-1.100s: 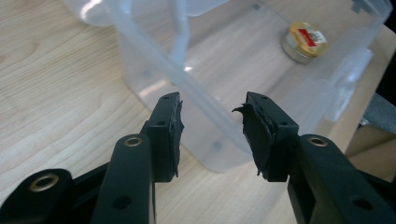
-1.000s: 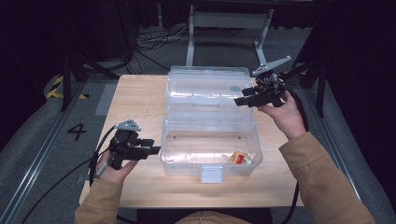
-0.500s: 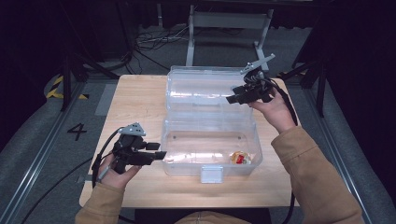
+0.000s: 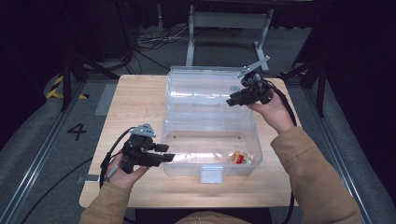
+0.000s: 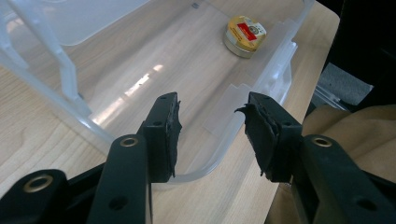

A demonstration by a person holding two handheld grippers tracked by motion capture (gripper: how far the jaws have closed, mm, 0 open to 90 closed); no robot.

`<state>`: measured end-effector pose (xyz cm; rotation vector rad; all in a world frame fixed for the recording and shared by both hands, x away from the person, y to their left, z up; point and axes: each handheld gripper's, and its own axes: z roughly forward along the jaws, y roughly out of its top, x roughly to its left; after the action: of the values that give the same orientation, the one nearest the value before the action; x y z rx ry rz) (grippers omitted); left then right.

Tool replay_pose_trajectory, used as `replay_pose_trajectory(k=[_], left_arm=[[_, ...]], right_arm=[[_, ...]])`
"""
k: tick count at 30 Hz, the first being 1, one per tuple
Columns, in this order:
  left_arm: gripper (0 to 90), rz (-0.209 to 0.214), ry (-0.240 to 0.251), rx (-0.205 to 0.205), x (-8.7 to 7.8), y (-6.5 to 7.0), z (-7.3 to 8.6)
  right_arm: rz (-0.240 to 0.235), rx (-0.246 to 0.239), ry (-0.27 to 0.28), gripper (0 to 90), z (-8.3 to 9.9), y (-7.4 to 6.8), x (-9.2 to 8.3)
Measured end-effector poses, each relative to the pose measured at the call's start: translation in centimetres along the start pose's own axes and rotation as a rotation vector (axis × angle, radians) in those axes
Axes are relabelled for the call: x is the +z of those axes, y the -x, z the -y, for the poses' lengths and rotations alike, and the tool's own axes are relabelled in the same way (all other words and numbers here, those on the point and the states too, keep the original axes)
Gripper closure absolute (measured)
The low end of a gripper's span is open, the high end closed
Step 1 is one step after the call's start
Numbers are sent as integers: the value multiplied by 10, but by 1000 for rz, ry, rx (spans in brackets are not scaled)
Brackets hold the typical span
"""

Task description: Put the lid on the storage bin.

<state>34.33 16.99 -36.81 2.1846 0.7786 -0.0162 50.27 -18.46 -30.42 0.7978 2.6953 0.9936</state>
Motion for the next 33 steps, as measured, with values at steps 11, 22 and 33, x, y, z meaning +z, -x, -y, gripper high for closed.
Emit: replay_pose_trajectory(k=[11,22,33], left_arm=[[548,15,-18,11,7,3,-3],[535,24,-57,29,16,8,-6],[548,32,-111,38,25,10,-8]], right_arm=[[-15,-13,-8,719,0,-2,-1],[-13,-15,-9,726,0,-3,-1],[-21,-7,-5,730,1,-3,-1]])
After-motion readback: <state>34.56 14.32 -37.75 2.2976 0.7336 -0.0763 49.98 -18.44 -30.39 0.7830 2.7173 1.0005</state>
